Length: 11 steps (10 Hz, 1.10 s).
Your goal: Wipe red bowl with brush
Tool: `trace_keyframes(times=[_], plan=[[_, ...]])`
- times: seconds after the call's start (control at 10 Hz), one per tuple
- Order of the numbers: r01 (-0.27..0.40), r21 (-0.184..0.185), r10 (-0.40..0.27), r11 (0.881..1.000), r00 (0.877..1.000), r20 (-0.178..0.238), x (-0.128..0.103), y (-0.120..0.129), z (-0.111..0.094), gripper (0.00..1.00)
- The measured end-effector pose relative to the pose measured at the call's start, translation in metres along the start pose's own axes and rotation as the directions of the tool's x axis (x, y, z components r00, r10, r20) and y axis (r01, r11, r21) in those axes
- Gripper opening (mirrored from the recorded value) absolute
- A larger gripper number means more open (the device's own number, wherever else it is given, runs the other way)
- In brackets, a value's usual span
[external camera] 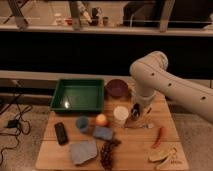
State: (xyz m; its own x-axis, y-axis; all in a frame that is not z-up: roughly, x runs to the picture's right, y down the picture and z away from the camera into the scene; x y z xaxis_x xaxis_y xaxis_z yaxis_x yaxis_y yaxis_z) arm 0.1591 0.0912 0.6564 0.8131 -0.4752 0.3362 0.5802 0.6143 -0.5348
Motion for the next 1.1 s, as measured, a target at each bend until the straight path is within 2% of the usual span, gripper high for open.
trace_keyframes(times=[0.4,0.6,0.8,1.0,1.1], plan=[[-0.004,-0.003,0.004,1.0,1.0,0.004,0.001,0.001,0.003,0.0],[-0.036,-0.02,0.036,0.999,0.999,0.017,0.007,-0.003,0.023,0.0],[-0.057,-0.017,0.057,0.998,0.998,0.016,0.019,-0.012,0.035,0.0],[-0.073,-0.01,0.072,0.997,0.997,-0.009,0.036,-0.02,0.027,0.0],[-0.067,-0.006,0.067,0.998,0.997,-0.032,0.038,-0.025,0.016,0.0]])
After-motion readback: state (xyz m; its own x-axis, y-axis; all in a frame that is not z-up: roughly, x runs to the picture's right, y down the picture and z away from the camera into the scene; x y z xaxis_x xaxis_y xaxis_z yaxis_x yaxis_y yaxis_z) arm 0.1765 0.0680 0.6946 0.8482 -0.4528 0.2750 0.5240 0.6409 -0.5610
